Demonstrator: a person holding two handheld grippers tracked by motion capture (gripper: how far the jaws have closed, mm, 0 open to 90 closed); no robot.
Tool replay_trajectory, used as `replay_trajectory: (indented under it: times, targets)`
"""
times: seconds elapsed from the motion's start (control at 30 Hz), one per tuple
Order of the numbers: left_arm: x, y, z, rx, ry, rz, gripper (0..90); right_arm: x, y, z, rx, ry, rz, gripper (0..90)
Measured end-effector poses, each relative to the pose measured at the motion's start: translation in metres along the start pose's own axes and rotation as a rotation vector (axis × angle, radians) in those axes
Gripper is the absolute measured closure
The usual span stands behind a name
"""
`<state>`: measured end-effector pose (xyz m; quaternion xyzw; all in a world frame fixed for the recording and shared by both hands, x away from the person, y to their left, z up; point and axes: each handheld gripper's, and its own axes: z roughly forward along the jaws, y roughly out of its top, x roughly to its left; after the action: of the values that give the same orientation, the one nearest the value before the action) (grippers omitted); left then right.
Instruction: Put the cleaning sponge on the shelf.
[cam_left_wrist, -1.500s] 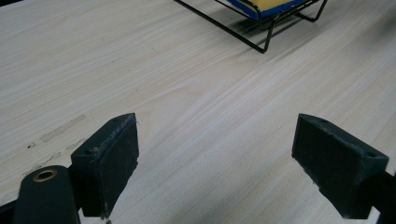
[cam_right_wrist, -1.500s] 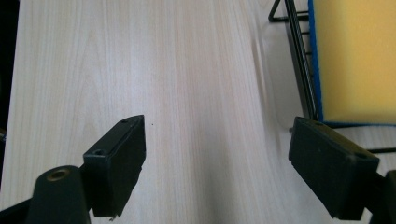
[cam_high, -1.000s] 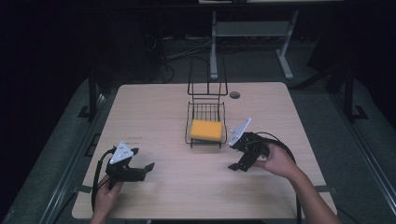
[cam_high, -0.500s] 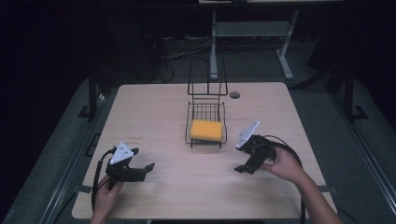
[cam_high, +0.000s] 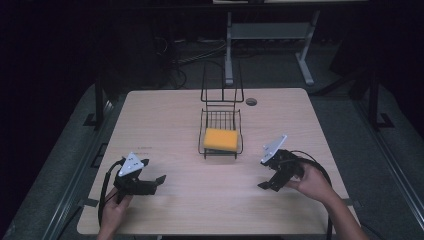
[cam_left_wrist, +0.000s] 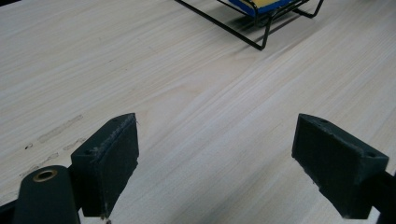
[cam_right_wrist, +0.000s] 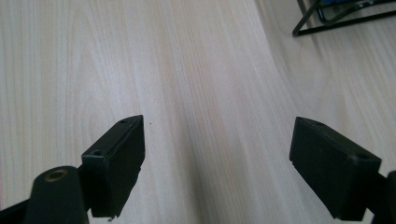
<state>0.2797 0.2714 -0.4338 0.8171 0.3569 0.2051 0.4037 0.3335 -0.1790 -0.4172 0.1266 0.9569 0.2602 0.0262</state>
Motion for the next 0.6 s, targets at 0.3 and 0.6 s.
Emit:
replay_trajectory:
  times: [0.3,0.6]
  targets:
    - [0.000,0.000,0.000,-0.002,0.000,-0.003,14.2,0.002,-0.012,-0.003,-0.001,-0.009,0.023,17.9]
    - [-0.001,0.000,0.000,0.001,-0.001,0.002,14.2,0.005,-0.026,-0.008,-0.008,-0.026,0.051,17.8]
